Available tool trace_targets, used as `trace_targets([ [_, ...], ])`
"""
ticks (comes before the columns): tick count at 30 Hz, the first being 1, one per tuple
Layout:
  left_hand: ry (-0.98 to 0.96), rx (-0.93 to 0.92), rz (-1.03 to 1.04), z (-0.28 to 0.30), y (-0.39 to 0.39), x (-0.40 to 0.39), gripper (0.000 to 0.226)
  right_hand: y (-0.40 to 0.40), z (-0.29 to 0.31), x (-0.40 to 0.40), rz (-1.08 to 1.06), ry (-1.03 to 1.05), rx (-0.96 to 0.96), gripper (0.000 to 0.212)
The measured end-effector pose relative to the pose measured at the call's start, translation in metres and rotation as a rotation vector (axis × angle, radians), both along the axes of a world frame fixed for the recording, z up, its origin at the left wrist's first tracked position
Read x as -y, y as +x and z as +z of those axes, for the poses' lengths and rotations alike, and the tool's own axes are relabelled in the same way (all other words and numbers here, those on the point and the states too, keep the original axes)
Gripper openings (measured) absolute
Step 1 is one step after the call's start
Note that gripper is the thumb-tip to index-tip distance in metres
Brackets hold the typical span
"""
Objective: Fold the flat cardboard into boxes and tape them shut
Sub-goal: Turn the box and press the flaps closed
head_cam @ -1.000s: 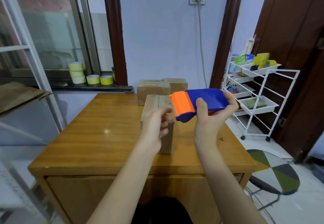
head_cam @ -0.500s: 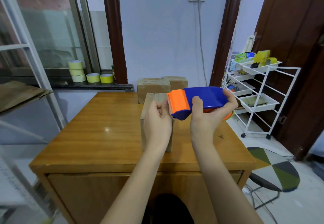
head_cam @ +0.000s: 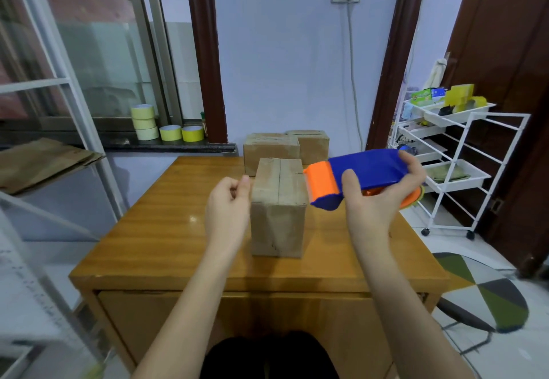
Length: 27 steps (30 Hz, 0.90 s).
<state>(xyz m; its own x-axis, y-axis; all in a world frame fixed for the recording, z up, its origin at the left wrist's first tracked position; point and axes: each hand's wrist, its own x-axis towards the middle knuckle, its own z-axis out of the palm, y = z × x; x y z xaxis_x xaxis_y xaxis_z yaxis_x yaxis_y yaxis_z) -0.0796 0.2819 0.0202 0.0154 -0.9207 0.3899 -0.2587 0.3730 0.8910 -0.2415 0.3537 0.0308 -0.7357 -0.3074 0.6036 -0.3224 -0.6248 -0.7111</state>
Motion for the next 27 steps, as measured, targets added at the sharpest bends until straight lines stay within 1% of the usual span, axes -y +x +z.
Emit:
trace_targets([
  [2,0.014,-0.010,-0.008,0.005,0.002,0.005,0.037,0.005,-0.004,0.000,0.021,-0.003,-0.049,0.069],
  [4,-0.003,0.008,0.016,0.010,0.000,0.007,0.040,0.007,-0.004,0.000,0.024,-0.020,-0.056,0.070],
  [5,-0.020,0.047,0.039,0.011,0.000,0.008,0.041,0.008,-0.003,0.001,0.028,-0.020,-0.053,0.071],
  [9,-0.045,0.310,0.155,0.003,0.004,0.017,0.041,0.006,-0.002,0.002,0.041,0.024,-0.068,0.070],
  [13,-0.036,0.390,0.172,-0.001,0.008,0.026,0.040,0.000,-0.006,0.004,0.004,0.037,-0.018,0.066],
  [16,-0.036,0.404,0.225,-0.003,0.022,0.038,0.040,-0.012,-0.009,0.002,-0.048,0.015,0.028,0.065],
  [18,-0.039,0.441,0.219,-0.006,0.031,0.045,0.041,-0.023,-0.012,-0.002,-0.079,0.049,-0.017,0.065],
  [20,-0.050,0.477,0.199,-0.008,0.034,0.051,0.042,-0.027,-0.015,-0.003,-0.081,0.132,-0.125,0.067],
  [24,-0.036,0.492,0.184,-0.012,0.031,0.061,0.043,-0.025,-0.020,0.000,-0.088,0.283,-0.236,0.067],
  [27,-0.008,0.478,0.183,-0.018,0.028,0.067,0.043,-0.025,-0.020,0.004,-0.139,0.337,-0.299,0.066],
])
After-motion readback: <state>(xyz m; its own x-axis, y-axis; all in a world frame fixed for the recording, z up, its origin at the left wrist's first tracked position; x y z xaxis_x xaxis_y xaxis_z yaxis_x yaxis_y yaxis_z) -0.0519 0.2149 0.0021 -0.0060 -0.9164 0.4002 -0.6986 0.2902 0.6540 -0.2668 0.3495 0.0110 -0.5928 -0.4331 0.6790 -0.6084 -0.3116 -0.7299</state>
